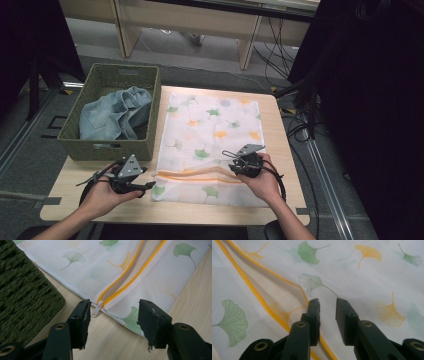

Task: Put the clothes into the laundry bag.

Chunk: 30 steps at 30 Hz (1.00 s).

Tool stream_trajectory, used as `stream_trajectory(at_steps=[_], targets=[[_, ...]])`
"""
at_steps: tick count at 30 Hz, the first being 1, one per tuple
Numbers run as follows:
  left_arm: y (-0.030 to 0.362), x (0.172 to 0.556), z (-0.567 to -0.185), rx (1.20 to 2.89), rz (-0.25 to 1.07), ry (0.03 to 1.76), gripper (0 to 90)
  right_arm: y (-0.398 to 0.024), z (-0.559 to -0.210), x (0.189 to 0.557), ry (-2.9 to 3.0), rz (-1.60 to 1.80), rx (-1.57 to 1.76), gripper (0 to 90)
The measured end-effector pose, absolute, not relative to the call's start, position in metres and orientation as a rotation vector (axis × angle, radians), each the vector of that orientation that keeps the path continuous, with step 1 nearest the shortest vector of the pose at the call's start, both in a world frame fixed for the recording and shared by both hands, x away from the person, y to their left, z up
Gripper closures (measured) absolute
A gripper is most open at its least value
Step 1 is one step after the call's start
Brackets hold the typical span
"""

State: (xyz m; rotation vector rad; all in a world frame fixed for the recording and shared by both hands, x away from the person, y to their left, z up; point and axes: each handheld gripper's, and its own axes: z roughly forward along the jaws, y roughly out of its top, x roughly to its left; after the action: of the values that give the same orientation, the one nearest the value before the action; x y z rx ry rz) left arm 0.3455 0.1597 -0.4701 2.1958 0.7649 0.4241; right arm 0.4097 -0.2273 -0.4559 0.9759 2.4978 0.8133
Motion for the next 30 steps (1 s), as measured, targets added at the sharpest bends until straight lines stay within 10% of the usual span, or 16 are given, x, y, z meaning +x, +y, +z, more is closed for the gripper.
stream_trajectory(at_steps=[19, 30], targets=[[0.159, 0.348, -0.470, 2.185, 0.433, 0.745, 46.1, -0.191, -0.471, 0.408, 2.683, 0.614, 0.706, 58.2], [0.157, 0.349, -0.472, 2.195, 0.437, 0.740, 46.1, -0.170, -0.479, 0.424, 2.639, 0.497, 0.618, 64.7]])
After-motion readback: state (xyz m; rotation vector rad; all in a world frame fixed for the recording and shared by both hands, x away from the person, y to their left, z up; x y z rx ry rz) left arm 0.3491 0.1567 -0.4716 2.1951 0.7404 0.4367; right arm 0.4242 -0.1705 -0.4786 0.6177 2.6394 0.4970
